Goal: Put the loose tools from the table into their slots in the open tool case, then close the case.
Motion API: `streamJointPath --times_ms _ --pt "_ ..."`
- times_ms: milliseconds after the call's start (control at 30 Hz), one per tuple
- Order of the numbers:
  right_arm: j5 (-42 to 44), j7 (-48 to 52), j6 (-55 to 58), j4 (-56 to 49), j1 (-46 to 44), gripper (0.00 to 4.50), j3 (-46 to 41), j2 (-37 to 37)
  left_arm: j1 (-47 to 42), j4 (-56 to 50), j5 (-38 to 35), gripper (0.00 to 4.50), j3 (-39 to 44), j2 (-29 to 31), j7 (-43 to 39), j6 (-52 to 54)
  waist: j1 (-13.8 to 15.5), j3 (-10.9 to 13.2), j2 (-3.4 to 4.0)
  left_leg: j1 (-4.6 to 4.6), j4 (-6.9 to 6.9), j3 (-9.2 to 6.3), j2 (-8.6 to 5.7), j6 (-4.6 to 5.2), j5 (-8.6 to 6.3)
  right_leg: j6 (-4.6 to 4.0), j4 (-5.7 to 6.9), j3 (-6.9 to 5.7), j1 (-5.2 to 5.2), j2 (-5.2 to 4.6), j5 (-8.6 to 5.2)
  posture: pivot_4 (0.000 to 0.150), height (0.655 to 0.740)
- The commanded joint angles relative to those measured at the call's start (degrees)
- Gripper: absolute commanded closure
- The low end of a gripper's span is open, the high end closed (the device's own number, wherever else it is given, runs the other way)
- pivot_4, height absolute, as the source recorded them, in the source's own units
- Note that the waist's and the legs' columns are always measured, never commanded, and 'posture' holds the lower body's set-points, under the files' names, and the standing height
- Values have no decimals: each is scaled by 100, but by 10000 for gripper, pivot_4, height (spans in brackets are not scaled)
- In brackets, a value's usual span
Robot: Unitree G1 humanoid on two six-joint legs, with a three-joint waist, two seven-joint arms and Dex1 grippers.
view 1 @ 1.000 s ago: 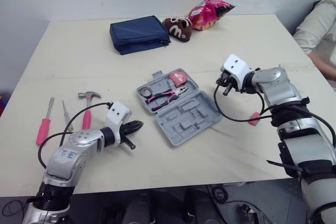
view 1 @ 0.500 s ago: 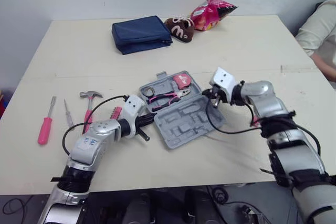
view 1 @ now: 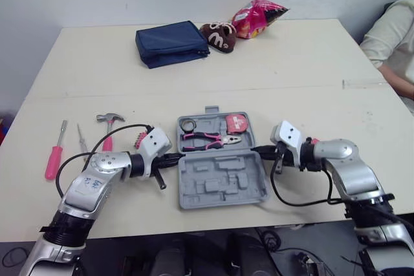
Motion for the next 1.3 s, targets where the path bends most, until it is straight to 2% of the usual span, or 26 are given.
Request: streamJointPath --times_ms 33,333,467,600,633,700,800,833,867,900,933,967,1167,1300 --pt "294 -135 386 -687 338 45000 -42 -14 188 -248 -21 44803 -222 -50 -168 -45 3 0 0 0 -1 0 -1 0 0 0 0 0 0 0 0 1500 7400" --pt "445 -535 1002 -1194 682 45000 -274 -280 150 22 56 44803 -36 -78 -109 -81 104 -4 -6 0 -1 -1 -2 1 0 0 -1 -1 0 0 0 1500 7400" --pt "501 -554 943 -1253 858 45000 -551 -626 338 -17 -71 44803 235 157 -240 -11 131 -4 -7 0 -1 0 -2 2 -1 0 -2 -2 0 1 0 1500 7400" --pt "1019 -141 886 -1784 1426 45000 -1554 -1340 1439 -731 -708 44803 1667 556 -413 90 98 -3 -7 -4 -6 4 4 2 -3 0 -6 5 -9 -8 0 1500 7400" --pt "1248 65 1047 -1870 1642 41833 -1971 -1572 1838 -1123 -1295 42454 2414 494 -567 195 96 -3 -7 -4 -11 5 9 0 -4 -1 -10 6 -10 -12 -1 1500 7400" --pt "1574 405 1191 -1921 2051 34591 -2631 -1918 2508 -1615 -2006 36094 3530 444 -717 398 112 2 -14 -8 -7 2 13 -1 -5 -2 -10 3 -10 -12 -1 1500 7400" --pt "1934 704 1416 -1670 2467 19856 -3527 -2233 3500 -1503 -2108 22817 4744 407 -727 463 134 0 -21 4 -1 -14 13 1 -7 -5 -35 2 10 -22 -3 1500 7400" --pt "1892 769 1347 -1409 2569 13522 -3780 -2344 3766 -1283 -2104 16663 5177 334 -700 410 139 1 -21 17 -2 -15 11 4 -9 -6 -39 2 25 -23 -3 1500 7400" --pt "1826 777 1279 -1150 2621 9449 -3941 -2432 3951 -1062 -2099 13003 5507 269 -611 393 142 1 -20 36 -4 -15 11 6 -20 -9 -43 0 45 -24 -5 1500 7400" --pt "1784 792 1213 -927 2662 3477 -4050 -2508 4119 -864 -2083 7848 5766 212 -559 345 143 1 -21 55 -8 -16 11 14 -37 -13 -48 -1 64 -24 -7 1500 7400" --pt "1769 850 1126 -754 2703 53 -4127 -2570 4284 -707 -2038 3633 5960 168 -570 230 142 1 -21 76 -8 -15 14 22 -56 -20 -53 -4 82 -25 -12 1500 7400" --pt "1791 906 1069 -617 2724 0 -4183 -2617 4427 -580 -1994 800 6102 151 -600 131 140 1 -22 81 -9 -16 15 30 -65 -23 -55 -5 85 -27 -14 1500 7400" --pt "1737 986 779 153 2636 0 -4320 -2822 4667 50 -1850 800 6551 237 -446 -202 130 1 -22 79 -10 -15 19 20 -69 -30 -56 -3 79 -40 -17 1500 7400" --pt "1855 874 790 225 2447 0 -4192 -2807 4660 -299 -1767 800 6401 204 -186 -223 119 1 -22 79 -15 -15 19 15 -69 -32 -56 -3 76 -49 -19 1500 7400"
